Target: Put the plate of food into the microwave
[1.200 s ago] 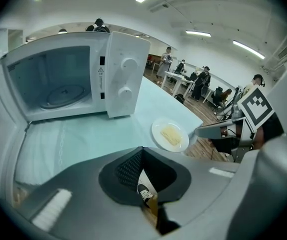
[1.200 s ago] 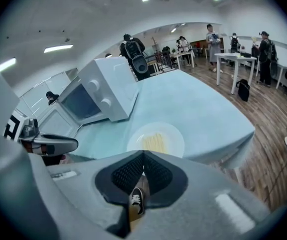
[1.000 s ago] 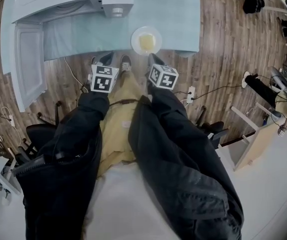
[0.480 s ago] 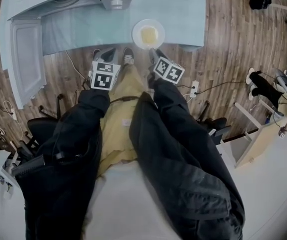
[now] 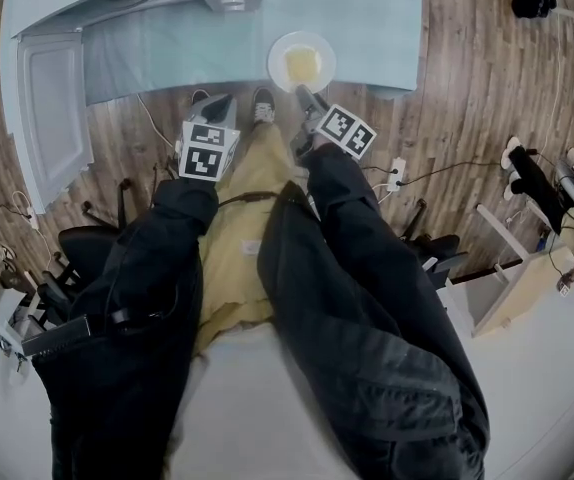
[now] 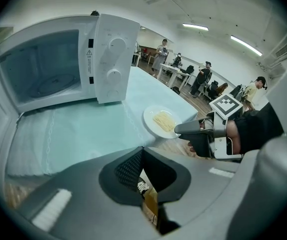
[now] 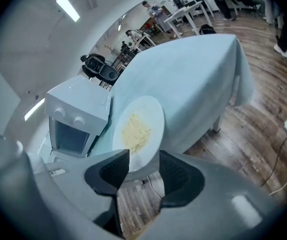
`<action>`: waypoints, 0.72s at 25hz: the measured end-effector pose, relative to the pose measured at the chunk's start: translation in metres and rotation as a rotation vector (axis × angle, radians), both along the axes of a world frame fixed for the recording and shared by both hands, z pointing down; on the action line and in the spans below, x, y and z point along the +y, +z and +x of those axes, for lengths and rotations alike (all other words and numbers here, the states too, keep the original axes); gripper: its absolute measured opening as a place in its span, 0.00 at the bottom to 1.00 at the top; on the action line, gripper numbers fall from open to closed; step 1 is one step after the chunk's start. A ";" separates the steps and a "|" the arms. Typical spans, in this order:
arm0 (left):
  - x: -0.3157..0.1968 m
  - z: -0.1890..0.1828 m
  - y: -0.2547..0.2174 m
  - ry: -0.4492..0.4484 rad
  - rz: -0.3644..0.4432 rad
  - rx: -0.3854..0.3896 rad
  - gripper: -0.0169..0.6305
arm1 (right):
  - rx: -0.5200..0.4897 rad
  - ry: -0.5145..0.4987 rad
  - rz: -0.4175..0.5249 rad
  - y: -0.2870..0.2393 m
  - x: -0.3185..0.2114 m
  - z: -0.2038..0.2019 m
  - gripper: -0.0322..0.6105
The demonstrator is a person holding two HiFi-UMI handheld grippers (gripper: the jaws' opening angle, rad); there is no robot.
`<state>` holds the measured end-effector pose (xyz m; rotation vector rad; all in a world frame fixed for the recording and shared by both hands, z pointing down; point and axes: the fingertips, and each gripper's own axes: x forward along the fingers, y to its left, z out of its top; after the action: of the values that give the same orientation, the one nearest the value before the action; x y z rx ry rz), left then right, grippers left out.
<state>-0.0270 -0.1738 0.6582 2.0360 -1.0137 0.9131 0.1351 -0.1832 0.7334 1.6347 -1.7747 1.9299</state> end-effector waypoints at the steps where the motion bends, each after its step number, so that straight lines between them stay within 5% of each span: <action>1: 0.001 -0.001 0.001 -0.001 -0.002 -0.001 0.02 | -0.022 0.009 -0.007 0.004 -0.001 -0.001 0.33; 10: 0.002 -0.001 0.002 -0.007 -0.011 0.008 0.02 | -0.221 0.114 0.004 0.005 -0.004 -0.004 0.16; 18: -0.003 -0.008 -0.002 -0.038 0.005 0.012 0.02 | -0.347 0.146 0.115 -0.017 -0.009 -0.006 0.07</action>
<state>-0.0348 -0.1765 0.6558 2.0175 -1.0452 0.8783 0.1290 -0.1926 0.7161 1.5797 -1.9658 2.3407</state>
